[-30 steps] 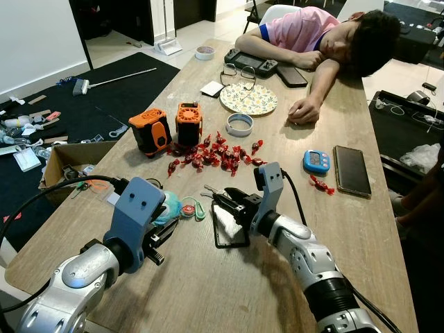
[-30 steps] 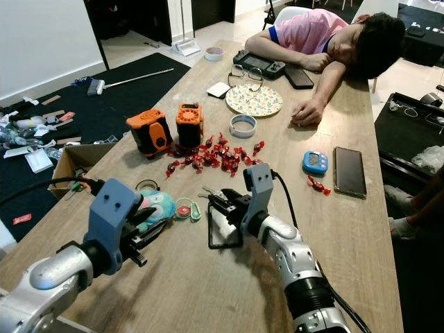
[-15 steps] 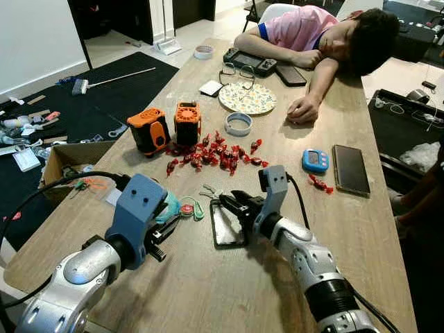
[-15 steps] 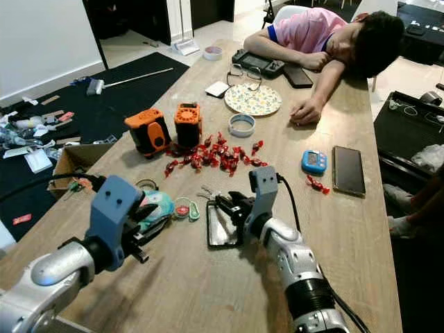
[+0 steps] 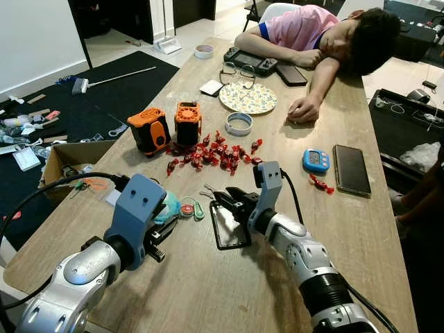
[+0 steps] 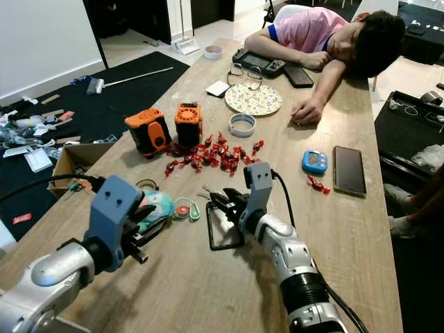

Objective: Hang keys on a hook

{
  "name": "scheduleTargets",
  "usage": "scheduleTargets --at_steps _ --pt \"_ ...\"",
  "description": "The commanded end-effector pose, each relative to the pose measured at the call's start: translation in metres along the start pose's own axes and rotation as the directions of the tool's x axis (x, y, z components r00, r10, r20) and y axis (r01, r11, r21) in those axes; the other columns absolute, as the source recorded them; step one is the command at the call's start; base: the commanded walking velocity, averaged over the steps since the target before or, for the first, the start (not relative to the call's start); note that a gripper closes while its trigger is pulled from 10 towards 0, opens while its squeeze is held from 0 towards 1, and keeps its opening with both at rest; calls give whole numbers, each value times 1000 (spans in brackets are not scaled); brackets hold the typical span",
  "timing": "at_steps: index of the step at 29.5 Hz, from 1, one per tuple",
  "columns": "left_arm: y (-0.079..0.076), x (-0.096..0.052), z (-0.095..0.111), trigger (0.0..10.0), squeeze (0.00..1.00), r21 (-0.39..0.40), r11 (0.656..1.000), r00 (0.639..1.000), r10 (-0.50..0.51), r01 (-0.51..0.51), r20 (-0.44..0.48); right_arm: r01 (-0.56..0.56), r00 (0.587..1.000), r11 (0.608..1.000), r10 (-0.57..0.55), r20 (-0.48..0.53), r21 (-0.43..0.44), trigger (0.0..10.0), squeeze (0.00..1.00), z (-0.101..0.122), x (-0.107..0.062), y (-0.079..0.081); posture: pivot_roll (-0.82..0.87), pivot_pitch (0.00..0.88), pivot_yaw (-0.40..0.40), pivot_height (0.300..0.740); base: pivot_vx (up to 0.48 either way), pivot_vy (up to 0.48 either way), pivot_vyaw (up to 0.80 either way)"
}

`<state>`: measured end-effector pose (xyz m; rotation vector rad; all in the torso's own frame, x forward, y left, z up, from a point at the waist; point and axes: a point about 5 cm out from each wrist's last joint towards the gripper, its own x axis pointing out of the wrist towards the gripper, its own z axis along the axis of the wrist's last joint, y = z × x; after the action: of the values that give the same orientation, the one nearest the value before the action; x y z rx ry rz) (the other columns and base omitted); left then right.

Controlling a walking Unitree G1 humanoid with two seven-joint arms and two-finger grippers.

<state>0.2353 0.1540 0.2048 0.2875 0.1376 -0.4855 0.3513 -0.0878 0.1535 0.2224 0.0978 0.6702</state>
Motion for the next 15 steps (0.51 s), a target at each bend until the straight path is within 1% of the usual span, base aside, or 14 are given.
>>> scheduleTargets --at_steps 1,6,8,11,15 --pt "-5 -2 -3 10000 0 -5 1000 1000 -19 19 -17 -1 1000 1000 2 -15 19 10000 0 -6 -4 1 182 238 -44 740 0 0 0" --pt "-5 -1 -4 10000 0 -6 1000 1000 -24 24 -19 9 1000 999 -8 -28 39 10000 0 -10 -18 2 171 238 -47 740 0 0 0" --pt "-5 -1 -4 10000 0 -6 1000 999 -25 25 -19 10 999 999 -9 -35 39 10000 0 -11 -20 2 171 238 -47 740 0 0 0" --pt "-5 0 -4 10000 0 -6 1000 999 -28 28 -19 16 999 999 -14 -49 40 10000 0 -10 -29 -2 160 236 -46 740 0 0 0" --pt "-6 2 -3 10000 0 -6 999 999 -38 38 -16 32 998 999 -30 -51 25 10000 0 -7 -29 -7 149 230 -41 740 0 0 0"
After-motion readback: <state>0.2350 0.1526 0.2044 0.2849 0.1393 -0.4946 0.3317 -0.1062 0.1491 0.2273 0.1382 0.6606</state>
